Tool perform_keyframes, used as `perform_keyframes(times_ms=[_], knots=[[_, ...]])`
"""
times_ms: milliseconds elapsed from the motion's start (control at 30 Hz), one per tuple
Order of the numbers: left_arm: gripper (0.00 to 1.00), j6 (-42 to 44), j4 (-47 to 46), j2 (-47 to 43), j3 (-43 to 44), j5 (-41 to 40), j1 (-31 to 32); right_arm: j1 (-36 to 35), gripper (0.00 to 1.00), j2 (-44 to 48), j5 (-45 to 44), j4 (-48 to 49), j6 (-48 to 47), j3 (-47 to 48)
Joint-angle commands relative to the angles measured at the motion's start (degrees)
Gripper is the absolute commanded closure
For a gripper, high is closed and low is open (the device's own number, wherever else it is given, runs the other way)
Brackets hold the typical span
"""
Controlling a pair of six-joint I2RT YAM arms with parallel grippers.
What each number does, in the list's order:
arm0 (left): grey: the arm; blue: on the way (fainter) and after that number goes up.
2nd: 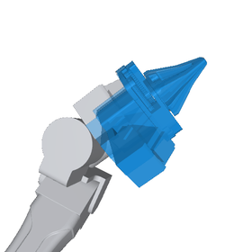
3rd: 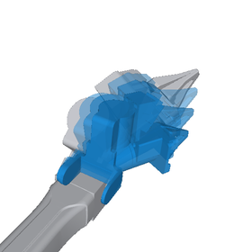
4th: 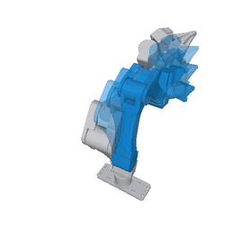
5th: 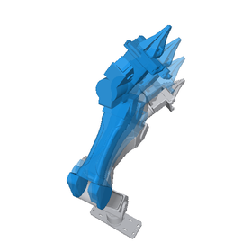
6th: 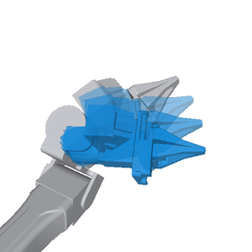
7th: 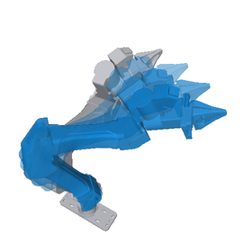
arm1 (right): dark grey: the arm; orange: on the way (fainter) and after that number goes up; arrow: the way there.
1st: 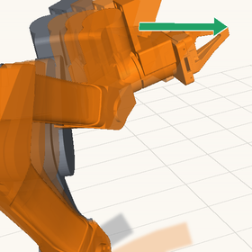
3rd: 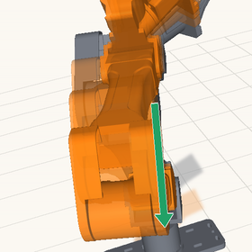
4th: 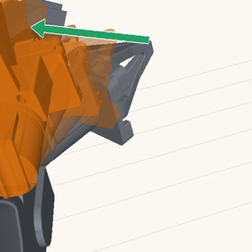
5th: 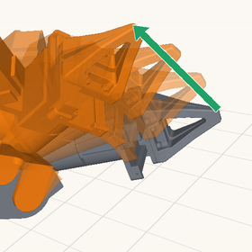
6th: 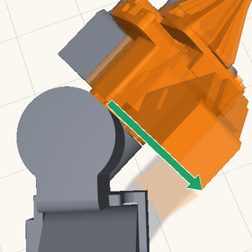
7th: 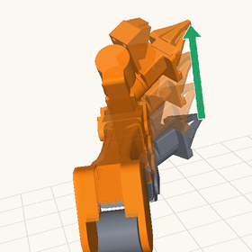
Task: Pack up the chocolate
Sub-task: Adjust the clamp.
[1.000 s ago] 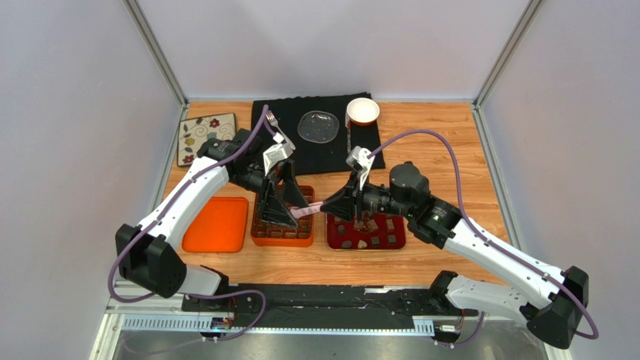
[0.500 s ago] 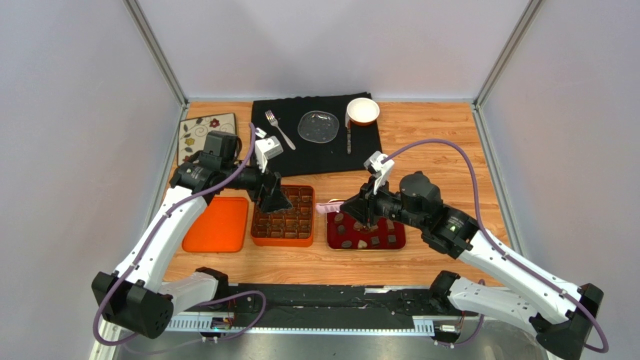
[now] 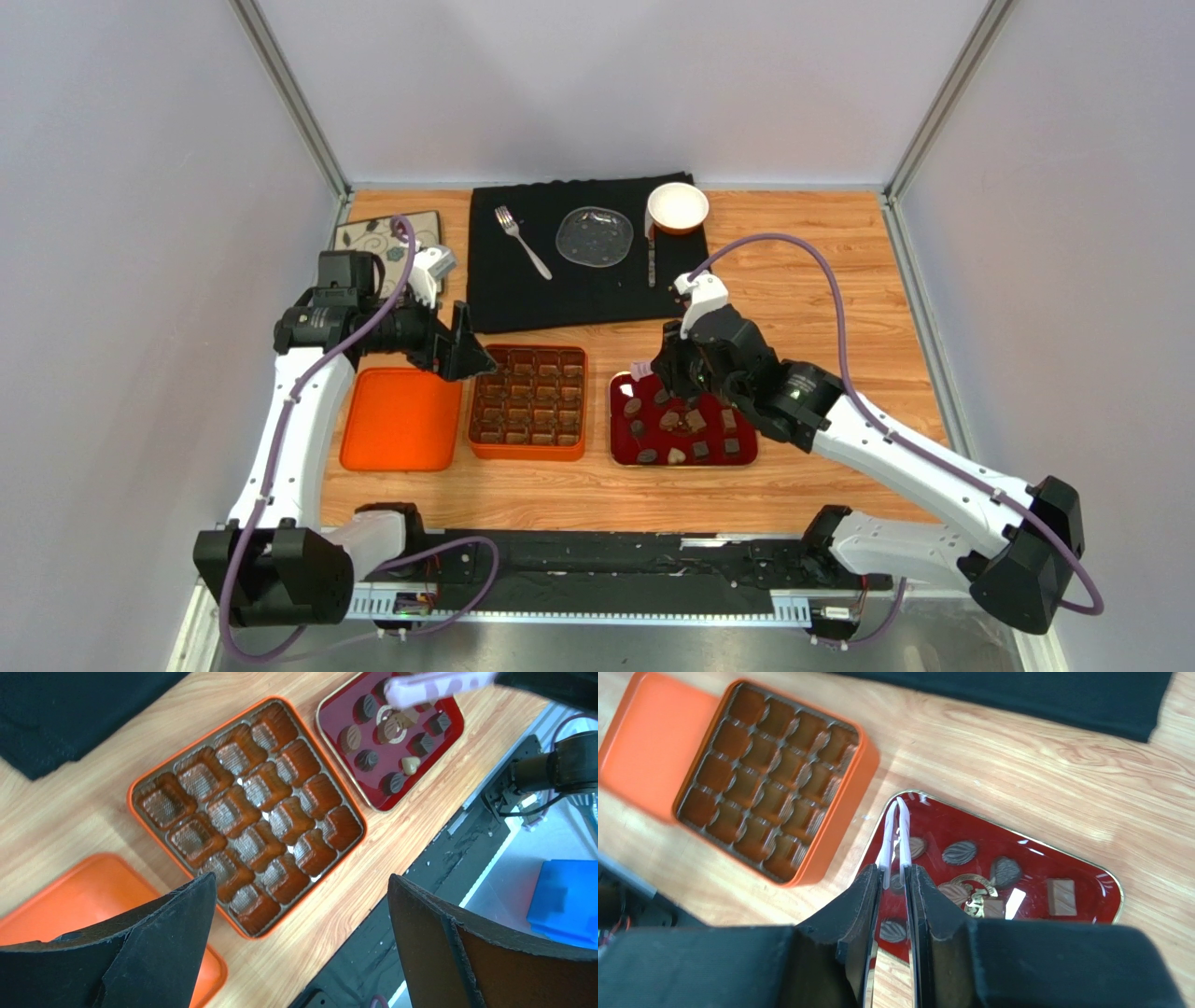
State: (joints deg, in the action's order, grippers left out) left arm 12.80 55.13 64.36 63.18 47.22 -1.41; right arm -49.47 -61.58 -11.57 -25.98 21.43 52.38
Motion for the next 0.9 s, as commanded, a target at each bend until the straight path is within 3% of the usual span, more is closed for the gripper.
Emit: perform_keyframes(times_ms=[0, 167, 400, 733, 767, 867], knots=[[0.01, 2.1, 3.2, -3.5, -1.1, -2.7, -0.7, 0.3, 1.00, -4.0, -7.1, -1.2, 3.8, 4.9], [0.01, 1.7, 2.4, -7.0, -3.1, -4.9, -0.7, 0.3, 1.00, -9.4, -8.2, -7.7, 4.1, 10.4], [0.01, 2.0, 3.5, -7.8, -4.0, -4.9, -0.8, 0.3, 0.98, -9.8, -5.6, -5.8, 6.4, 9.1], [0.01, 1.9, 3.2, -7.8, -4.5, -4.2, -0.7, -0.1, 0.86, -10.4, -1.6, -3.7, 7.1, 7.9], [0.01, 1.9, 3.2, -7.7, -4.6, -4.0, -0.7, 0.0, 0.79, -10.6, -1.4, -3.9, 7.1, 7.9], [0.01, 2.1, 3.3, -7.8, -4.6, -3.4, -0.7, -0.2, 0.73, -11.1, -1.1, -4.0, 7.0, 7.7]])
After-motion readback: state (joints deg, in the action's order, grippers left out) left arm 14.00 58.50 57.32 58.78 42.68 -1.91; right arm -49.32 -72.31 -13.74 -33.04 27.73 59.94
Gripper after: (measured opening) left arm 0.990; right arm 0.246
